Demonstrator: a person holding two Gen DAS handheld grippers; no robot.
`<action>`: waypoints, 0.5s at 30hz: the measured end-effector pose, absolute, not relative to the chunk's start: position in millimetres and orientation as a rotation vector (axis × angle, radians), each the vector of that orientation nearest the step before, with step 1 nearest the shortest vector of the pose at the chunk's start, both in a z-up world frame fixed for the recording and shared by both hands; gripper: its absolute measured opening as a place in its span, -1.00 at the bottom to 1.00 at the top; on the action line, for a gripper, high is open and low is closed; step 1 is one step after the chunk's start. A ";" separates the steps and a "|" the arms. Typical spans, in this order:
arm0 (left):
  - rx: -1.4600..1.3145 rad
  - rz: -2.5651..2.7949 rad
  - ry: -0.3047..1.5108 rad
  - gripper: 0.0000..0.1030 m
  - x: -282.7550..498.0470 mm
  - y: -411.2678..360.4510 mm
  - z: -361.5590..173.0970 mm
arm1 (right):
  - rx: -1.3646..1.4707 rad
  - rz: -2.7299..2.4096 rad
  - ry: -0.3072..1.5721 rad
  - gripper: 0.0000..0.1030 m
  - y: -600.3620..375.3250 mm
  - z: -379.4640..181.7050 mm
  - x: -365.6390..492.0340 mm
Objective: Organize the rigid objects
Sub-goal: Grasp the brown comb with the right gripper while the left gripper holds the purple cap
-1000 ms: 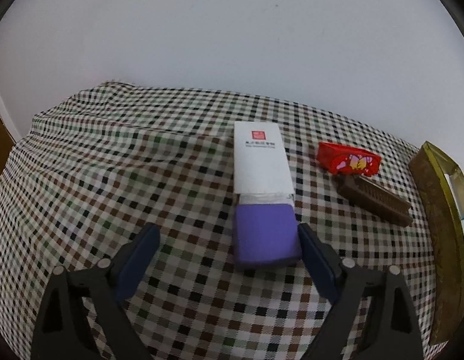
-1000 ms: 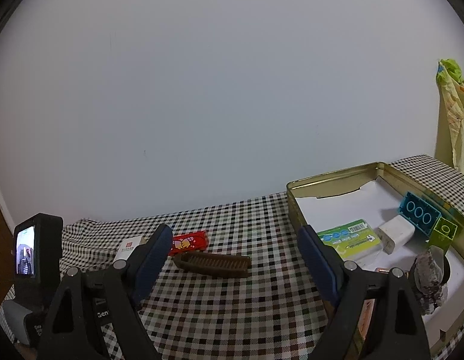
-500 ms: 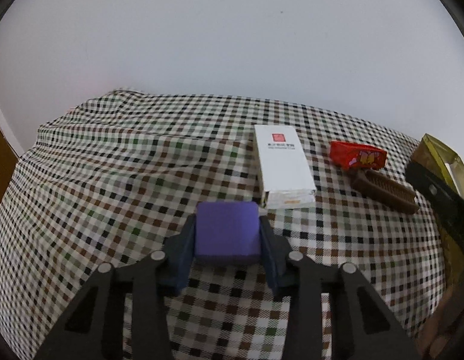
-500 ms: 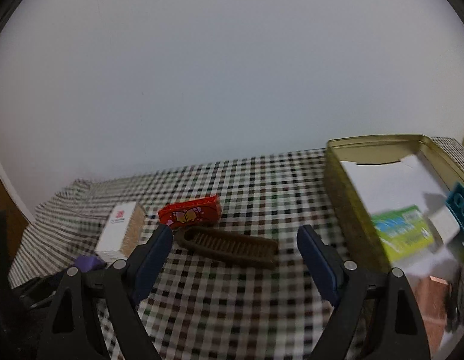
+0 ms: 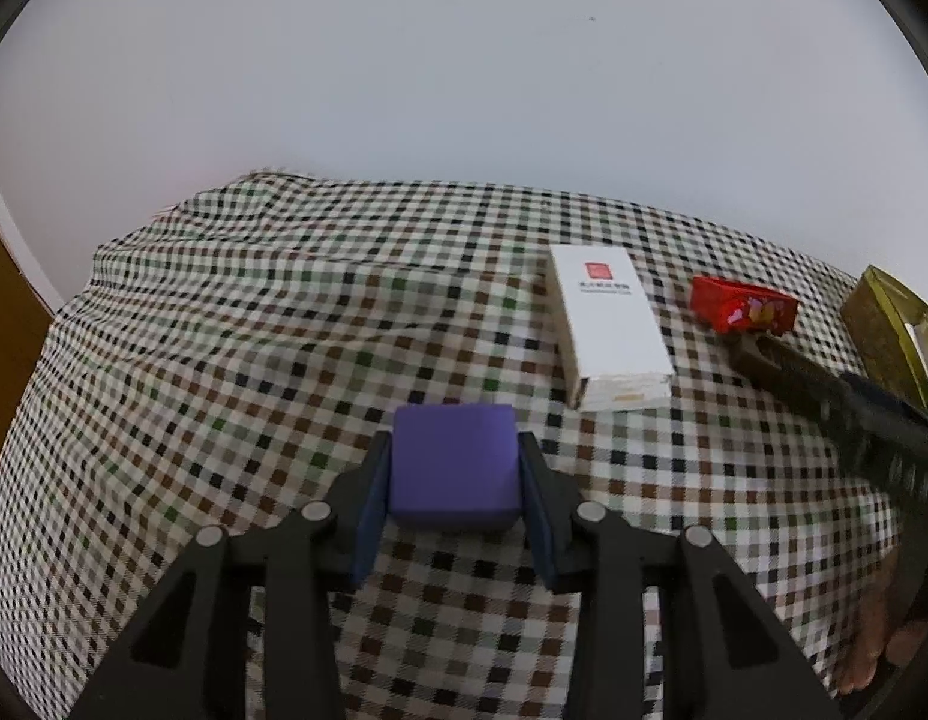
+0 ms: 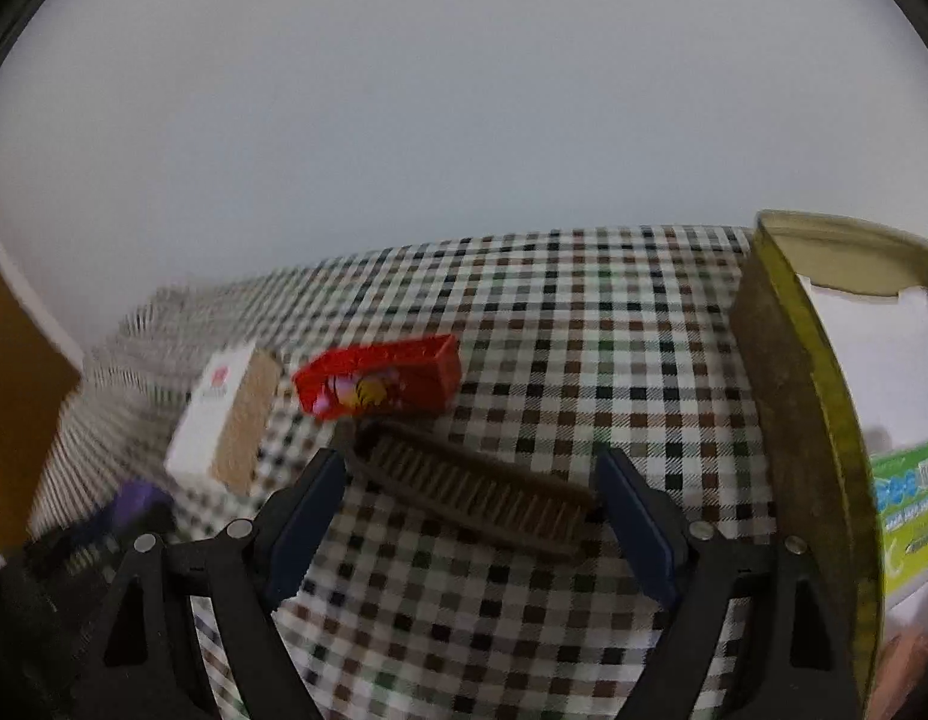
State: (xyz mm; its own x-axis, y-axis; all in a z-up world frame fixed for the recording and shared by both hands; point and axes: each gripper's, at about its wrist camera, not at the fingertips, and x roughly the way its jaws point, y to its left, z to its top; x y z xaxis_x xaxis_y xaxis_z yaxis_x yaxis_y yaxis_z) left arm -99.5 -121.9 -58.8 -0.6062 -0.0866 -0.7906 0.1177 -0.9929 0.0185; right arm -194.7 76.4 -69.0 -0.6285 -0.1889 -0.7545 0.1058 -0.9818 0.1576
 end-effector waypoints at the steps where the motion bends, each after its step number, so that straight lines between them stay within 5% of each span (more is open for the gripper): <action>1: 1.331 -2.714 0.053 -0.24 -96.2 -120.7 -57.9 | 1.268 -2.679 -0.102 0.69 71.0 -69.5 -189.5; 8: 1.329 -2.716 0.048 -0.24 -101.9 -130.7 -61.6 | 1.246 -2.414 -0.192 0.69 54.6 -64.6 -157.9; 15: 1.319 -2.703 0.046 -0.24 -98.2 -128.1 -60.9 | 1.100 -2.740 -0.108 0.69 76.3 -50.7 -150.1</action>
